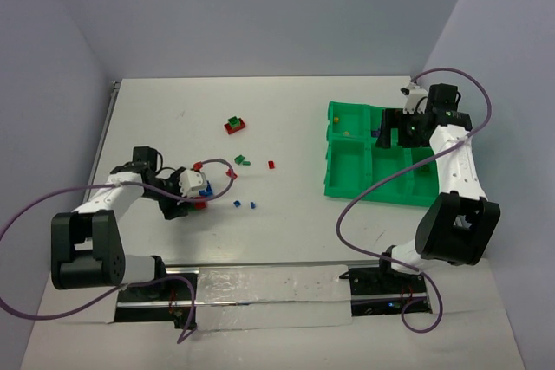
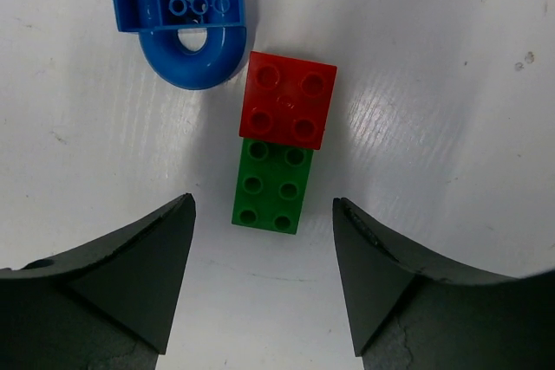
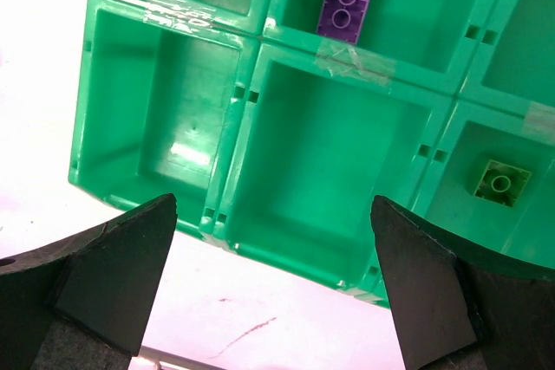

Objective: Sort the legos into containers by color

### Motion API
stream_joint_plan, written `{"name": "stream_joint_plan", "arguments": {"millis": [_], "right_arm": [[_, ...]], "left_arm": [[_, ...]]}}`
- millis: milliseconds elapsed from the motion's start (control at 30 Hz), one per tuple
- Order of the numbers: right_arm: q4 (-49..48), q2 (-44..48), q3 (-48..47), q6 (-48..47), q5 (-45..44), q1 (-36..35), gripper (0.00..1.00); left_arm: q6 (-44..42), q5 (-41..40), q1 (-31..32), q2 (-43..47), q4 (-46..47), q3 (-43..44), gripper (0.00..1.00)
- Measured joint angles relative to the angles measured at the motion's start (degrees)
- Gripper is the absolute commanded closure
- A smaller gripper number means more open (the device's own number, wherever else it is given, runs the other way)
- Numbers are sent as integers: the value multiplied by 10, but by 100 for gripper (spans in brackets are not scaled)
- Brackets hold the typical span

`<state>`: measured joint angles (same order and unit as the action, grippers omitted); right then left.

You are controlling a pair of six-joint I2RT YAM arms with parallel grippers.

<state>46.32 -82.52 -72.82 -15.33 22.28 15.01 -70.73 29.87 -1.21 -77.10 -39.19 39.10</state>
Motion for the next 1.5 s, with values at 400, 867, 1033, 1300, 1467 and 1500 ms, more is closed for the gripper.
{"name": "stream_joint_plan", "arguments": {"millis": [400,867,1033,1300,1467,1500], "right_arm": [[5,-2,-4,29,76,-24,0],[-81,-11,40,145,254,-76,1],[-125,-18,63,204,309,-158,7],[-170,-106,5,270,390,-293,10],[-199,-144,-13,311,414,-351,17],[-201,-151,-17,317,420,-361,19]], "left_arm": [[-23,10,2,2,65,-43,61],[-8,3,26,63,34,-26,100],[49,7,82,131,24,31,100],[183,-6,238,154,33,83,100],[245,-12,268,140,42,109,100],[256,-14,273,138,43,112,100]]}}
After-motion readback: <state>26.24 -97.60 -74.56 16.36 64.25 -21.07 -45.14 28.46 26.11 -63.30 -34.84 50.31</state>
